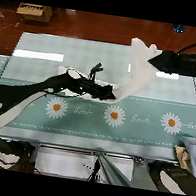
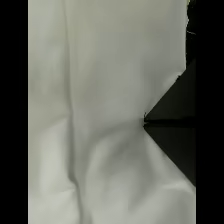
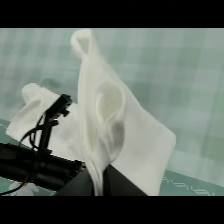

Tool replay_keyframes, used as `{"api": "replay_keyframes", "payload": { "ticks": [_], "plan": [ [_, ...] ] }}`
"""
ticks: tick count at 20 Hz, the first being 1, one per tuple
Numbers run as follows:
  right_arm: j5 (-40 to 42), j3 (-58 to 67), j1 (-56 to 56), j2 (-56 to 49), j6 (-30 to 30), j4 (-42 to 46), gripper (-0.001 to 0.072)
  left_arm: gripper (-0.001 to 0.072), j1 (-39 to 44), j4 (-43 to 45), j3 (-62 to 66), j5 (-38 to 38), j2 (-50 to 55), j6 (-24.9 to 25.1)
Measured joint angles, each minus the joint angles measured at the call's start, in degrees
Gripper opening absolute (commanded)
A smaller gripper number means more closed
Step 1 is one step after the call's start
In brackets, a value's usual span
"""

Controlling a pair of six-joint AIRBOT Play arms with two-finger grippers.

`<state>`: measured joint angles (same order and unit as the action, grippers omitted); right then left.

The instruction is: Fold the shirts.

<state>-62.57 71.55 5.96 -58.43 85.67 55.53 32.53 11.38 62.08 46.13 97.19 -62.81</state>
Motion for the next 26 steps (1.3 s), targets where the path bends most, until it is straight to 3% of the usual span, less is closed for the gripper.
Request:
{"api": "replay_keyframes", "payload": {
  "ticks": [4, 9, 15, 19, 21, 22, 26],
  "plan": [
    [0.28, 0.0, 4.11, 1.11, 2.43, 0.7, 0.0021, 0.0017, -1.33, -1.18, -0.02, -3.08, -1.03, -0.09],
    [8.81, 0.0, 13.07, -0.52, 5.75, 4.5, 0.0021, 0.0017, -13.79, 7.02, -0.02, -1.11, -14.38, 0.52],
    [29.88, 0.0, 27.93, -12.87, 9.11, 5.33, 0.0021, 0.0018, -36.54, 15.47, -0.02, 6.25, -35.08, 0.55],
    [47.6, 0.0, 37.81, -24.55, 10.45, 0.33, 0.0036, 0.0018, -47.25, 17.09, 0.0, 14.19, -42.66, 0.2],
    [56.68, 0.0, 42.58, -30.42, 11.63, -3.15, 0.0509, 0.0018, -49.13, 17.55, -0.09, 17.46, -44.5, -0.37],
    [60.85, 0.0, 44.83, -33.03, 12.81, -5.44, 0.0545, 0.0018, -49.33, 17.55, -0.15, 18.62, -45.13, -0.59],
    [67.63, 0.0, 48.28, -36.7, 15.52, -9.25, 0.0544, 0.0018, -48.65, 17.77, -1.81, 20.13, -46.18, -1.03]
  ]
}}
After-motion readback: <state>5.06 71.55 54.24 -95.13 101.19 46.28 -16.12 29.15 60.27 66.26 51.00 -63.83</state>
